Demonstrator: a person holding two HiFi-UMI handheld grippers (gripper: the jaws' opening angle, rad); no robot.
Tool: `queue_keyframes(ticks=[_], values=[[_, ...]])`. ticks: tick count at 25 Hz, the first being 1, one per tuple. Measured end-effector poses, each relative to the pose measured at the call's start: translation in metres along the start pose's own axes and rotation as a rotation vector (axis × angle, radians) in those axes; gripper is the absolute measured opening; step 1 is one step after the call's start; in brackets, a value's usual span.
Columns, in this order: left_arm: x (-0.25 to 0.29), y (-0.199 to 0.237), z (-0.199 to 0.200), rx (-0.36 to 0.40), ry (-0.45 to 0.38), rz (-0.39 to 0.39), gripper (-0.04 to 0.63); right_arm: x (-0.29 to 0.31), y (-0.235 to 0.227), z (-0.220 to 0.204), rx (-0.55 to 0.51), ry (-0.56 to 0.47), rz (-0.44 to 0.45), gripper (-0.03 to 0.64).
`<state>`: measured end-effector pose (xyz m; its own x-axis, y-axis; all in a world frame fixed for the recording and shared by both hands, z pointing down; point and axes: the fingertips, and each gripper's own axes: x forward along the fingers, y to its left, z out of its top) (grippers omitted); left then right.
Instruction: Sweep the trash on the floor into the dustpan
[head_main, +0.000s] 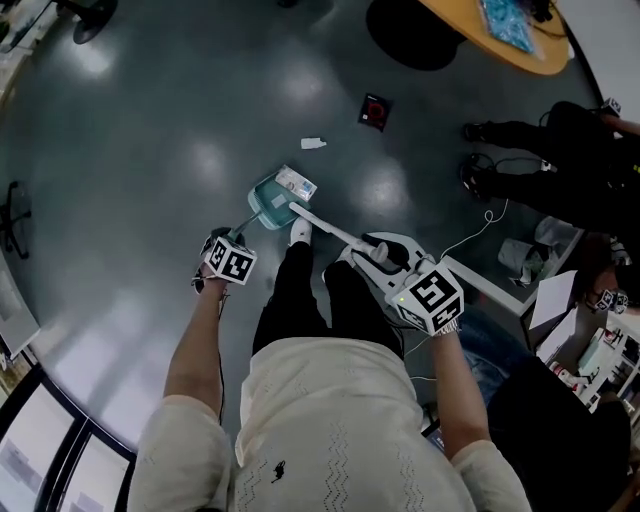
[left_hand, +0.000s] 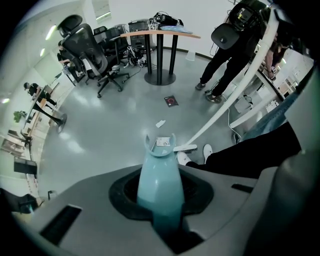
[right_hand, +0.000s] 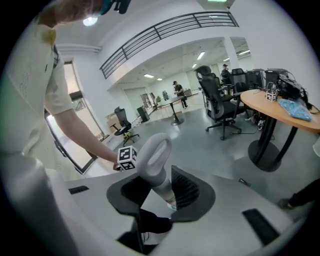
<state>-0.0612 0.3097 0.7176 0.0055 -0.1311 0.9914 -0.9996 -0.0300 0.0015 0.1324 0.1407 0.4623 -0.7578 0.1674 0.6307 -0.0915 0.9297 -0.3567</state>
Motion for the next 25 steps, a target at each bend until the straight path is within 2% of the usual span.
queue_keyframes(ticks=[4,5,10,15,18,21,25], values=[[-0.003,0.01,-0.012,-0.18,-0.037,0.002,0.091,-0.031,-0.049,0.01,0.115,-0.04,-0.114,0.126],[-0.003,0.012,-0.014,-0.203,-0.046,0.007,0.091,-0.041,-0.06,0.014,0.141,-0.053,-0.142,0.126],[-0.002,0.017,-0.015,-0.195,-0.061,0.034,0.091,-0.078,-0.098,0.031,0.183,-0.102,-0.271,0.118],[0.0,0.017,-0.011,-0.167,-0.048,0.036,0.091,-0.065,-0.096,0.03,0.097,-0.076,-0.339,0.118],[0.003,0.014,-0.009,-0.144,-0.04,0.033,0.091,-0.019,-0.07,0.014,0.006,-0.027,-0.329,0.118],[0.003,0.014,-0.005,-0.123,-0.044,0.032,0.091,0.026,-0.026,0.007,-0.07,-0.002,-0.259,0.121],[0.005,0.018,-0.004,-0.121,-0.043,0.022,0.091,0.066,0.019,0.009,-0.049,0.008,-0.17,0.124]])
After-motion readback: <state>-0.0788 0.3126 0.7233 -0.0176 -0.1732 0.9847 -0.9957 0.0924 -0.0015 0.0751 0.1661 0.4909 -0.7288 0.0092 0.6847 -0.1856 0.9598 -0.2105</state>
